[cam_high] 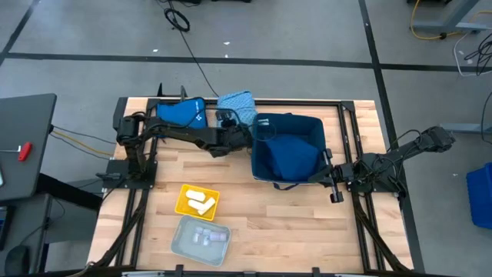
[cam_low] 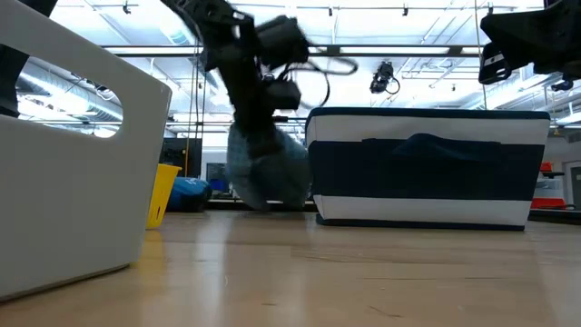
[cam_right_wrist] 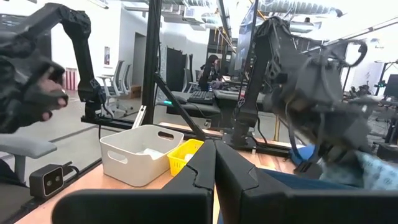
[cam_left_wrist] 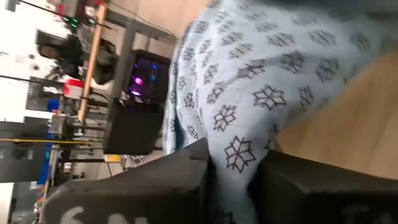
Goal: Pick & place medical supplies in basket/bin
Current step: Put the light blue patient gown into the blue bin
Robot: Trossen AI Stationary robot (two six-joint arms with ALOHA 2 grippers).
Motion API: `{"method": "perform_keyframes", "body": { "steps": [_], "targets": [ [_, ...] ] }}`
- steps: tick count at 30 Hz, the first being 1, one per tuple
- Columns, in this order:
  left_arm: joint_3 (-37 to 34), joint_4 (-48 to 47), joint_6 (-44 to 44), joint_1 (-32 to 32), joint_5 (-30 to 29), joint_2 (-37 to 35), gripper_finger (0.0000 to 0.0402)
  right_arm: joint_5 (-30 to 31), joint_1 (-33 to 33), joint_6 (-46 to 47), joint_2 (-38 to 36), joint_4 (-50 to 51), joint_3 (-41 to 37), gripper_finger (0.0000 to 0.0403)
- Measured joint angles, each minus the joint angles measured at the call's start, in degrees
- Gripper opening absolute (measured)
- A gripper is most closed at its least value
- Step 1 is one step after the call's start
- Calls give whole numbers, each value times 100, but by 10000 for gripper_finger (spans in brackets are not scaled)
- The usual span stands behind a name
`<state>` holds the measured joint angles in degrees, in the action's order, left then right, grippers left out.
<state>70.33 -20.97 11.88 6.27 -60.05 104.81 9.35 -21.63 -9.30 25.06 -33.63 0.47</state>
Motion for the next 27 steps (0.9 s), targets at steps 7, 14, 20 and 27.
{"method": "perform_keyframes", "body": {
  "steps": [7, 14, 20, 27],
  "targets": [
    [750, -51, 546, 9, -631, 0, 30, -1, 0, 2, 0, 0, 0, 9],
    [1574, -28, 1245, -2, -799, -1, 30, -1, 0, 2, 0, 0, 0, 9],
    [2164, 44, 1637, -183, -695, -4, 30, 10, 0, -2, 0, 0, 0, 9],
    [2400, 534, 1741, -665, 388, -9, 30, 158, -4, -17, 0, 59, 0, 9]
  ]
}}
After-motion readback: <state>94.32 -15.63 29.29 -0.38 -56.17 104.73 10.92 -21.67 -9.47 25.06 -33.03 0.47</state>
